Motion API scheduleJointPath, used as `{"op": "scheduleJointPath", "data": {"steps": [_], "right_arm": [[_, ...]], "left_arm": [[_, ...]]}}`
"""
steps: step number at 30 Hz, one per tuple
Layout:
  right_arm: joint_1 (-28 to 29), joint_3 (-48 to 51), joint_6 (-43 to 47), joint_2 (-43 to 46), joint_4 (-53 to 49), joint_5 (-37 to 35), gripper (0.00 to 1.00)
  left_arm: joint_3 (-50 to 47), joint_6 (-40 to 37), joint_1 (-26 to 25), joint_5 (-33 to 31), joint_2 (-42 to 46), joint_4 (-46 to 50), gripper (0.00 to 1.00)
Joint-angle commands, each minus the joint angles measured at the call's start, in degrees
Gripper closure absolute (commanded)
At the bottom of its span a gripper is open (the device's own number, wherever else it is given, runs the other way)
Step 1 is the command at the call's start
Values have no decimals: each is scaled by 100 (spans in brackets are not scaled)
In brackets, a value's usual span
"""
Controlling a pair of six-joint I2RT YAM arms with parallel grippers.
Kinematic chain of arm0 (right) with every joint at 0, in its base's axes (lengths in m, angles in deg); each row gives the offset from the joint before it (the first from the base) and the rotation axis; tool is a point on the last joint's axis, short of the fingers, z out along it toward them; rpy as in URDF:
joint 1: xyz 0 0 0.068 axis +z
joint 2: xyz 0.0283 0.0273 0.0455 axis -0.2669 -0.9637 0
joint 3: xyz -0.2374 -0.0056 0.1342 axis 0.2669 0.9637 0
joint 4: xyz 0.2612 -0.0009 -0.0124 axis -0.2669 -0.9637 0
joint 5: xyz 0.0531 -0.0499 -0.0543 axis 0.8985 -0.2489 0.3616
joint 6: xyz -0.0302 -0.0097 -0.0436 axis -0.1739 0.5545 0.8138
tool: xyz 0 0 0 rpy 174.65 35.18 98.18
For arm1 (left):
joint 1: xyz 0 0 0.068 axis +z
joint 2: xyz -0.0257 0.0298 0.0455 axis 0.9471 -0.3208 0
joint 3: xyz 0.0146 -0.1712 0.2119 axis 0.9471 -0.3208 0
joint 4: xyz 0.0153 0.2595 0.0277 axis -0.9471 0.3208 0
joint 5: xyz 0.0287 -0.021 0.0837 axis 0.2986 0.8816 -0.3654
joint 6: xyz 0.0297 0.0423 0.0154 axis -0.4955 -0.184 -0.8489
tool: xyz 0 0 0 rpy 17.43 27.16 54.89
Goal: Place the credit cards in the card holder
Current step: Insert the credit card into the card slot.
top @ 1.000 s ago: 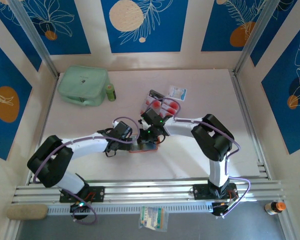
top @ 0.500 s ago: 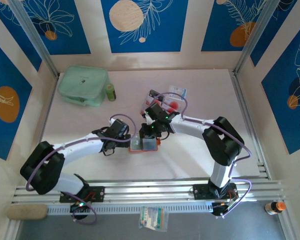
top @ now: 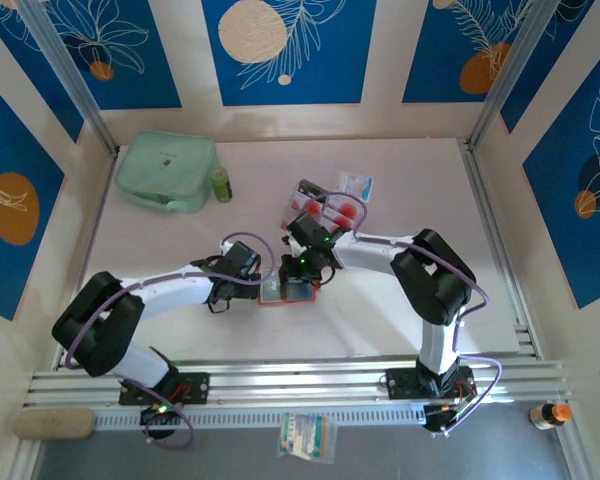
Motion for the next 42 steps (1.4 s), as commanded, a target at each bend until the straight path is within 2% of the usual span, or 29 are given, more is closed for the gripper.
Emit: {"op": "scheduleJointPath", "data": {"steps": [1,24,36,42], "right_arm": [[45,-158,80,-143,-85,29,93],[172,-264,-42,-434,-59,35,95],[120,-212,-206,-111,-23,133,95],[18,-176,-236,259,-85,158,91]], "left_arm": [[-90,-61,49,-20,-91,-78,8],[-130,-87,49,66,-121,-177,9],[86,60,104,-40,540,165,8],[227,123,138,-105,899,365,5]]}}
